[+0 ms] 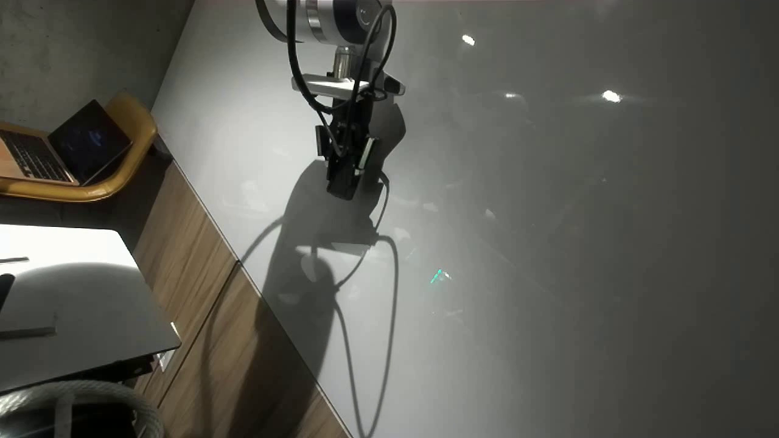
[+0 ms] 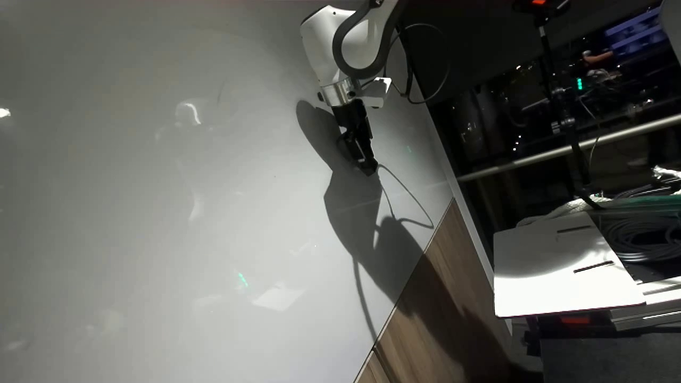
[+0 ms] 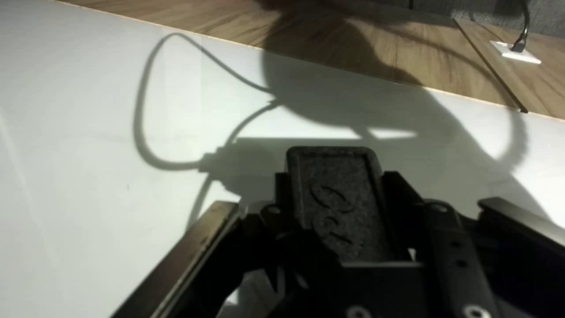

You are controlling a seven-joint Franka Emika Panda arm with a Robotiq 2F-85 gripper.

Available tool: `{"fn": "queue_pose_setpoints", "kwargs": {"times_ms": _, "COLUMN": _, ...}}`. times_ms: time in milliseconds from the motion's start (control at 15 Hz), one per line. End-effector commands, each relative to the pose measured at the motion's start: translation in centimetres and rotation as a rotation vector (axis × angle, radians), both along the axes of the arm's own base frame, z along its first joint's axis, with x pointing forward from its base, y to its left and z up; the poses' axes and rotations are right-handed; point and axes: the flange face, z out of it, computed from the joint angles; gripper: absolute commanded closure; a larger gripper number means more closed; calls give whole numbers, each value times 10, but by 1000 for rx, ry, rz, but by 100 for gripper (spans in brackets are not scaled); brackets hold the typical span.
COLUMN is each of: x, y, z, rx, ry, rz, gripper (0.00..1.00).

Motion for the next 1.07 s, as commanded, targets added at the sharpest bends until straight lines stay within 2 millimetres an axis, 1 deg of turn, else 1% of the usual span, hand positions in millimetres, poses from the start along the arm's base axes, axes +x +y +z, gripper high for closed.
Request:
{"fn": "queue_pose_setpoints", "kwargs": {"times_ms": 0, "x": -5, "y": -17, "z": 11, "rx": -25, "ry": 23, "rz": -7, "gripper": 71}}
{"fn": "queue_pose_setpoints", "kwargs": {"times_ms": 333, "x": -2, "y": -68, "z": 29, "rx": -76, "ry": -23, "rz": -31, "gripper": 71}}
{"fn": "queue_pose_setpoints", "kwargs": {"times_ms": 467, "x": -1, "y": -75, "z": 34, "rx": -78, "ry": -54, "rz": -22, "gripper": 71}}
{"fn": "queue_pose_setpoints", "kwargs": {"times_ms": 667, "x": 6, "y": -62, "z": 32, "rx": -68, "ry": -108, "rz": 20, "gripper": 71}}
{"fn": "queue_pose_setpoints", "kwargs": {"times_ms": 867, "x": 18, "y": -37, "z": 30, "rx": -46, "ry": -150, "rz": 68, "gripper": 71}}
{"fn": "queue_pose_setpoints", "kwargs": {"times_ms": 1000, "x": 23, "y": -22, "z": 26, "rx": -43, "ry": -148, "rz": 92, "gripper": 71}}
